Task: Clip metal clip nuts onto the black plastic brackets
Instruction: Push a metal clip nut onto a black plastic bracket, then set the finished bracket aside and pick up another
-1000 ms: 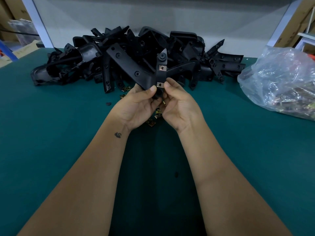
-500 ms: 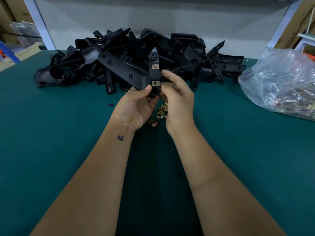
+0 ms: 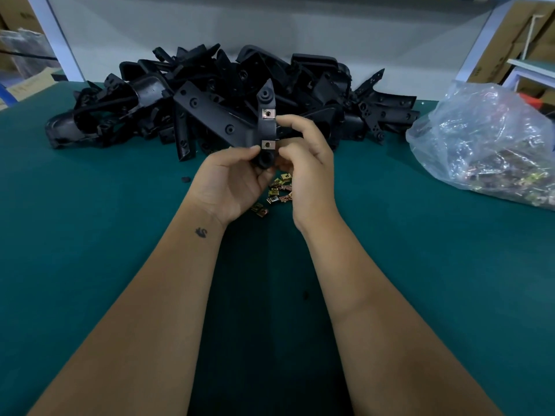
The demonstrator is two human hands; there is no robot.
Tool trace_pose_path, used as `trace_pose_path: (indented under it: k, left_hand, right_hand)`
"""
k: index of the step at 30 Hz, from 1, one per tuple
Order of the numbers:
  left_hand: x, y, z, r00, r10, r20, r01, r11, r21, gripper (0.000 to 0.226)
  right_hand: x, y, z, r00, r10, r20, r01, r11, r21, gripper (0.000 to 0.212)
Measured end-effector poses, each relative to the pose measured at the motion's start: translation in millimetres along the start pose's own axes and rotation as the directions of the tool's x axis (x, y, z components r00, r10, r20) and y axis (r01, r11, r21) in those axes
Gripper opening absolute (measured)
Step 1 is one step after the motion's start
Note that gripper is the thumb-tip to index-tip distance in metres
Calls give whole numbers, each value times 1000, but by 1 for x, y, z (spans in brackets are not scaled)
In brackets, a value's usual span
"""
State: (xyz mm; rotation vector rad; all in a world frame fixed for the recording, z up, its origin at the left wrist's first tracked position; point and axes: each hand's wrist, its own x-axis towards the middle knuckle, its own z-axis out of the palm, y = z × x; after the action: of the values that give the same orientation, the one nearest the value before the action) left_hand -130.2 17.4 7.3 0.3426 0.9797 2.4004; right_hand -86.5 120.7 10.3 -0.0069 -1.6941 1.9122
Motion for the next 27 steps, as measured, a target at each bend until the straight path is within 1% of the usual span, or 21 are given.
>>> trace_pose_path:
  k: [2,4,5,7,9,11,14,16,17,19,20,22,23,24,27]
  left_hand:
    - [-3,-3,8,999,-13,-49,12,999,-31,25]
    - [-6,-8,20,994,-21,-104,16,998,-54,21]
    - [-7,-12,26,991,-24,-135,15,998,-69,23]
    - [-12,-22,45,979,-62,-195,40,993,-112,26]
    - [-21,-34,71,964,-145,-225,113,983,-147,32]
    - [-28,-48,97,955,-216,-206,187,971,-151,34]
    - [-36,-76,138,957,-258,-130,251,966,-66,36]
    - [-38,-99,166,952,-293,-93,292,956,-29,35]
    - [-39,-112,180,945,-314,-92,311,949,-48,31]
    - [-39,-137,204,937,-313,-152,304,949,-84,17]
    - [-42,-149,216,939,-297,-171,286,954,-89,19]
    - [-52,-175,237,947,-284,-149,279,959,-56,40]
    - [-61,-189,247,953,-282,-111,282,959,-15,45]
    - [-72,-202,258,955,-290,-64,293,955,50,44]
    - [-110,-245,286,932,-347,100,299,897,325,33]
  right_hand:
    - [-6,-5,0,1000,12,-23,-11,998,69,32]
    - [-13,-9,-1,995,43,-94,-31,991,127,23]
    - [-16,-10,0,988,73,-139,-56,990,126,20]
    - [-23,-14,-5,966,107,-235,-101,994,37,15]
    - [-30,-24,-17,949,89,-301,-117,990,-78,12]
    - [-39,-36,-34,933,63,-355,-123,981,-151,13]
    - [-55,-58,-71,879,30,-476,-129,976,-177,2]
    - [-68,-74,-105,815,-23,-580,-86,983,-161,3]
    - [-76,-83,-123,777,-45,-628,-53,989,-137,5]
    - [-97,-101,-164,688,-100,-719,-6,990,-144,11]
    - [-109,-109,-185,635,-124,-762,11,988,-151,13]
    - [-140,-124,-227,527,-137,-839,45,990,-134,14]
    - [-157,-130,-248,477,-123,-870,46,992,-115,14]
    - [-175,-135,-268,430,-101,-897,36,995,-95,13]
    - [-230,-146,-322,291,-75,-954,10,997,-75,7]
